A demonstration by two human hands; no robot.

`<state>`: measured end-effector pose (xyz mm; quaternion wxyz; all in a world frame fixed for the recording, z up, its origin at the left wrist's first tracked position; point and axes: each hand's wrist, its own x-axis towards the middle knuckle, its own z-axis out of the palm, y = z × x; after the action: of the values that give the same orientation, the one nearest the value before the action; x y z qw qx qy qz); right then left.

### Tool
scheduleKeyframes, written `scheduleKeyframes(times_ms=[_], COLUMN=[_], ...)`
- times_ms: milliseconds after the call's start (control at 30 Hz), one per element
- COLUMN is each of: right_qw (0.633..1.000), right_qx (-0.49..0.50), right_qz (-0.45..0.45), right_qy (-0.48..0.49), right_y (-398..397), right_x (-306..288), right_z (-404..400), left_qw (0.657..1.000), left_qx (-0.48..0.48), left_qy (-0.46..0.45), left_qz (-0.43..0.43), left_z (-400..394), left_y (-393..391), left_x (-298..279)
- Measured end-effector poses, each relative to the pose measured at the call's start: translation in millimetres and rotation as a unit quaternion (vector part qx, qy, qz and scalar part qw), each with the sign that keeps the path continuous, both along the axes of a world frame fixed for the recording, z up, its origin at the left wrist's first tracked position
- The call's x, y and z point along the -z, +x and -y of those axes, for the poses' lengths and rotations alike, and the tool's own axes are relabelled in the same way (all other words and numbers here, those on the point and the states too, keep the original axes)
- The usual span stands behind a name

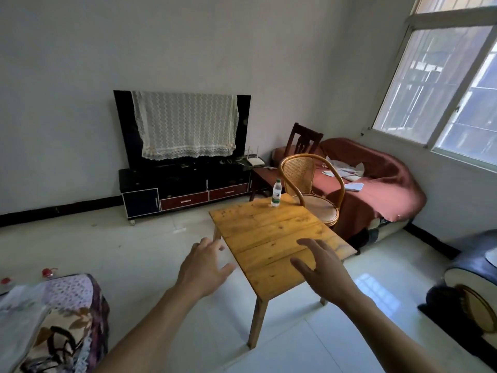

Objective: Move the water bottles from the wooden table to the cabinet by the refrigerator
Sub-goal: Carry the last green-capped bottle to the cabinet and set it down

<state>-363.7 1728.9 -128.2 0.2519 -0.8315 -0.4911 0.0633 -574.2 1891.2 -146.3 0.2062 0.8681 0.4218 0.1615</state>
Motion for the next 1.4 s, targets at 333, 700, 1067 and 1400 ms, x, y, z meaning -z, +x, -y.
scheduleKeyframes(times_ms=[333, 700, 1067, 1400], right_qw=[0.999, 0.998, 0.998, 0.992], right_qx=[-0.026, -0.007, 0.025, 0.118], right_qz=[-0.011, -0.068, -0.045, -0.002], right_qy=[-0.034, -0.001, -0.033, -0.046], right_y=[21, 114, 160, 159], right_x=[33, 55, 61, 38], right_z=[-157, -343, -496, -625], left_qw=[0.998, 0.997, 0.997, 0.993], left_qx=[-0.01, 0.01, 0.039, 0.108], left_qy=[-0.048, -0.028, -0.032, -0.035], left_qz=[-0.039, -0.071, -0.053, -0.001], left_z=[-145, -313, -482, -662], left_y=[2, 107, 163, 183], left_x=[46, 35, 57, 48])
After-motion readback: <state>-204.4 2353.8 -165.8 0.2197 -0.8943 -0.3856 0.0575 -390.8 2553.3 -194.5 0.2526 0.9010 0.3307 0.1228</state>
